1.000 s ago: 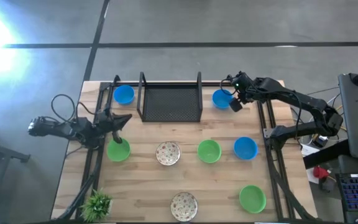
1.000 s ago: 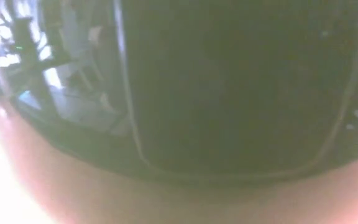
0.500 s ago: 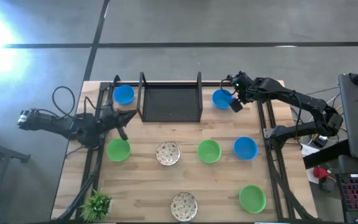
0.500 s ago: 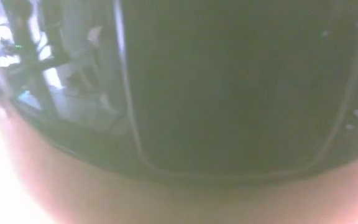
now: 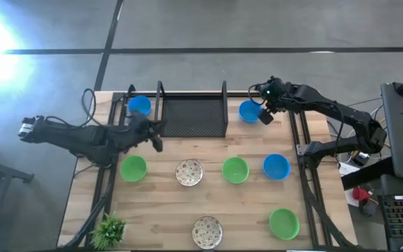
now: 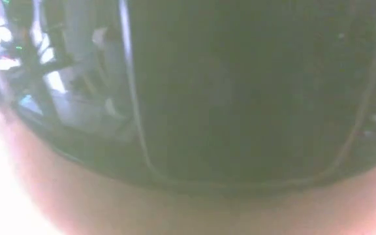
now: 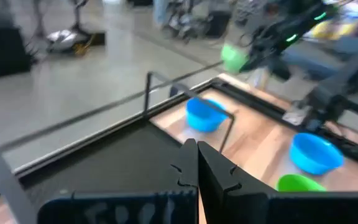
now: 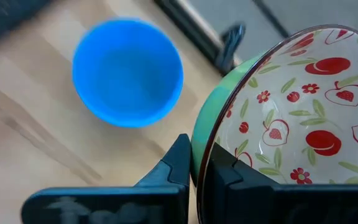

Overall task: Pick & Place Mini bowls
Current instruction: Put the top white bowl on the shelf

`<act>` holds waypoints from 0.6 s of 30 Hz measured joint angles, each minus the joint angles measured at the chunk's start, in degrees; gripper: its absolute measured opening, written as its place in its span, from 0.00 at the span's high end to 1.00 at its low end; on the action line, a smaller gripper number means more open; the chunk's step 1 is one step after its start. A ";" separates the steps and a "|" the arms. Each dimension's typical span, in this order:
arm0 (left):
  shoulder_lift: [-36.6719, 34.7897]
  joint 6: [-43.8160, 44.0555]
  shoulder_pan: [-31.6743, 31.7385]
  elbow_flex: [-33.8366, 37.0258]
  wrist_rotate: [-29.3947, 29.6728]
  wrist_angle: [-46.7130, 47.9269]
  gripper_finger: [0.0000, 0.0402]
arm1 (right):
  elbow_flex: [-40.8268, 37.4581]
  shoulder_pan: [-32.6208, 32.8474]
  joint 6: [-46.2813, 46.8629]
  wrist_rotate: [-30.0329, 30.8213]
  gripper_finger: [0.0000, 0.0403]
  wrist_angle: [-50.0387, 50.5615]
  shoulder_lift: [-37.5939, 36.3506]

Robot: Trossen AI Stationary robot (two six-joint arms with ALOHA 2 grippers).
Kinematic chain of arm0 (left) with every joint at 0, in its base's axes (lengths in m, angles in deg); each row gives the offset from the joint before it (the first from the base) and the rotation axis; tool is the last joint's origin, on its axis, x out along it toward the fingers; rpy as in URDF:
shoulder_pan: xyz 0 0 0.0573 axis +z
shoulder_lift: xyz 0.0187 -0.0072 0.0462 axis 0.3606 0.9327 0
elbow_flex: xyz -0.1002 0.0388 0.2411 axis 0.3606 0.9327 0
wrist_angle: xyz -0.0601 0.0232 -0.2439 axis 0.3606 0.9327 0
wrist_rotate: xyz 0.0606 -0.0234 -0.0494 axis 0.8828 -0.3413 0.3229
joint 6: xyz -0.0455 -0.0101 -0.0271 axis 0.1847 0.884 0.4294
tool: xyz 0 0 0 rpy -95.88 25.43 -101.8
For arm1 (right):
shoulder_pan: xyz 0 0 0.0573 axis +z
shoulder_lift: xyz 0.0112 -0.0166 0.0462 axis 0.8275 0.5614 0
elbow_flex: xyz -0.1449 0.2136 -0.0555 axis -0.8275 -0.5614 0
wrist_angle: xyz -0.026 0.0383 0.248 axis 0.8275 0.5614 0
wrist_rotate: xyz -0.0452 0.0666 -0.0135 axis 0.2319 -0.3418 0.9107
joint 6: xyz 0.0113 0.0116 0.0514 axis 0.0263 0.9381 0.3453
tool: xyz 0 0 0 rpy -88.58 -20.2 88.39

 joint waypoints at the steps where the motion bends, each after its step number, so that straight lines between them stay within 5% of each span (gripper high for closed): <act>1: 1.38 0.67 0.37 -1.25 -0.07 1.19 1.00 | 1.04 0.35 -0.63 0.01 0.97 0.09 0.00; 18: 13.96 5.64 8.68 -16.06 -5.55 7.73 1.00 | 12.15 9.09 -20.62 0.19 0.97 -0.05 0.02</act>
